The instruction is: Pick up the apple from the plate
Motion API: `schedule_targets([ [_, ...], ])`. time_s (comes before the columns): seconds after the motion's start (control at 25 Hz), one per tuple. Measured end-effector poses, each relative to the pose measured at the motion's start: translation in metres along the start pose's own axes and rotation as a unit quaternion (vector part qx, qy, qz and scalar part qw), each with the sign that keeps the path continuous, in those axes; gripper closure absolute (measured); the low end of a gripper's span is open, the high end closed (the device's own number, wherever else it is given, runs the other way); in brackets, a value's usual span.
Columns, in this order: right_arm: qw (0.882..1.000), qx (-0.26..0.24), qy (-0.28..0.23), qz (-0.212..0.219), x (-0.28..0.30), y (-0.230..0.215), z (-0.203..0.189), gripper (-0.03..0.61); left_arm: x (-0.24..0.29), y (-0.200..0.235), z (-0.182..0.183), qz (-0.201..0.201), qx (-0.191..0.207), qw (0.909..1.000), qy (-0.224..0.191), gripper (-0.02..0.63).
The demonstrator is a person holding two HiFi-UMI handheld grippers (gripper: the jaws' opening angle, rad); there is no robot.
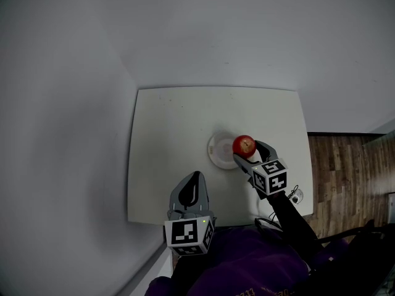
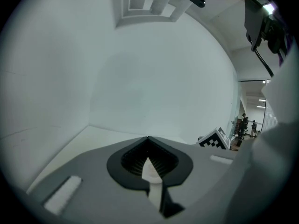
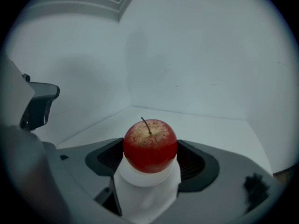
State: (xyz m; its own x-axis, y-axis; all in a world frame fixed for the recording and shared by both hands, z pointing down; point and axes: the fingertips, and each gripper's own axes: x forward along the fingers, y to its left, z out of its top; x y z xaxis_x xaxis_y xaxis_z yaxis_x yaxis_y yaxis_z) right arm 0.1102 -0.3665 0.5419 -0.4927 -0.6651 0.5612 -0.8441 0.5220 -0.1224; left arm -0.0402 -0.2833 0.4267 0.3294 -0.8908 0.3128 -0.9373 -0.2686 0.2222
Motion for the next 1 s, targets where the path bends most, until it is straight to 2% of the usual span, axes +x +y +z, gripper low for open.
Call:
schedule_targets([
  [0.4,1.0,0.003,-0.027,0.0,-0.025,-0.003,0.014,0.215,0.0,-0.013,-0.002,-0.01,0.005,0.9999,0.001,0.607],
  [0.68,0.998,0.0,-0.064,0.003,-0.047,0.001,0.036,0.215,-0.002,-0.018,0.0,-0.01,0.01,0.9999,0.001,0.607],
  [1.0,0.994,0.006,-0.107,0.012,-0.066,0.011,0.064,0.215,-0.01,-0.023,0.016,-0.011,0.006,0.9997,-0.022,0.607],
])
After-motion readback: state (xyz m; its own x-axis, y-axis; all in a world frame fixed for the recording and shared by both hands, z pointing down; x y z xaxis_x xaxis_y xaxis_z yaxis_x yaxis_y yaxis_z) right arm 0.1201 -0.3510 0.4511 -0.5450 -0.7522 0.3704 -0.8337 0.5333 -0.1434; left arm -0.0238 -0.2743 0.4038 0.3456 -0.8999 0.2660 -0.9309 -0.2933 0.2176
